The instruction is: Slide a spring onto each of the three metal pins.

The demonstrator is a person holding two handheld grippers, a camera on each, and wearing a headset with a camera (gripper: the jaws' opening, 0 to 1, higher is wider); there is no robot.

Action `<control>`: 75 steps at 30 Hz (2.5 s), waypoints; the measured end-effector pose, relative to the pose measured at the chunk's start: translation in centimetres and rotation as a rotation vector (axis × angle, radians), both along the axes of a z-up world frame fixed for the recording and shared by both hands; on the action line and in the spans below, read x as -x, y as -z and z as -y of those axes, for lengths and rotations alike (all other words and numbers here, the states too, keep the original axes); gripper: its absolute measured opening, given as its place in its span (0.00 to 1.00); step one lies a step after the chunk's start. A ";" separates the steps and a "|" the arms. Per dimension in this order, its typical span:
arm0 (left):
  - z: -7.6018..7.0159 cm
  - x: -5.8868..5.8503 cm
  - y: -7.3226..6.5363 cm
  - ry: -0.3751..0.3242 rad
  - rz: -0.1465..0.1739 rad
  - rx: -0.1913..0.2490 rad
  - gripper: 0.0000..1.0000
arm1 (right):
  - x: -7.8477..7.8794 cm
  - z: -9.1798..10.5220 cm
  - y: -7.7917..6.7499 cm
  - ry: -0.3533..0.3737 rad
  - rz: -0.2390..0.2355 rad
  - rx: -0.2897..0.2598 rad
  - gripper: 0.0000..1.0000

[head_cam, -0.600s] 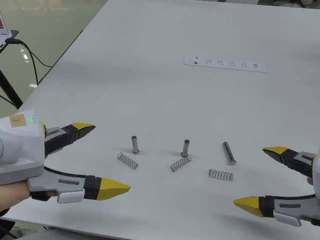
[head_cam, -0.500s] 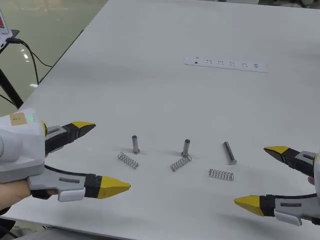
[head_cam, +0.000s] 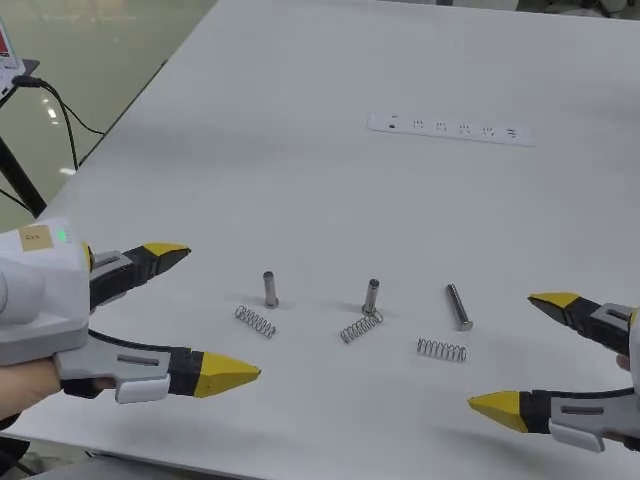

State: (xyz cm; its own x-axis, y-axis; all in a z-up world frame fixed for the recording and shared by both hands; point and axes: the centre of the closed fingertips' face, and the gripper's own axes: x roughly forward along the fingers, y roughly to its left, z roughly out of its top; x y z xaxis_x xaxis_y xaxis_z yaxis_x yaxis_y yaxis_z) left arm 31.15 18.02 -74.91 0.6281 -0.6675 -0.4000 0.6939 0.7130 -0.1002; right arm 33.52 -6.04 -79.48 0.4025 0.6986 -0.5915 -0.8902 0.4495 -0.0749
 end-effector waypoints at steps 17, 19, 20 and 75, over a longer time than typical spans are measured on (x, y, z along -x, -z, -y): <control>-0.2 0.1 0.0 0.004 -0.001 -0.003 0.98 | 0.0 -0.4 -0.2 -0.010 0.002 0.003 0.81; -0.1 0.1 0.0 0.007 -0.002 0.001 0.98 | 0.1 -0.4 -0.2 -0.008 0.001 0.005 0.81; 0.0 0.1 0.0 0.008 -0.001 0.001 0.98 | 0.1 -0.3 -0.1 -0.008 0.000 0.006 0.81; 0.6 -0.5 1.0 0.023 -0.015 -0.007 0.98 | -1.3 -1.5 -0.9 -0.010 -0.002 -0.033 0.79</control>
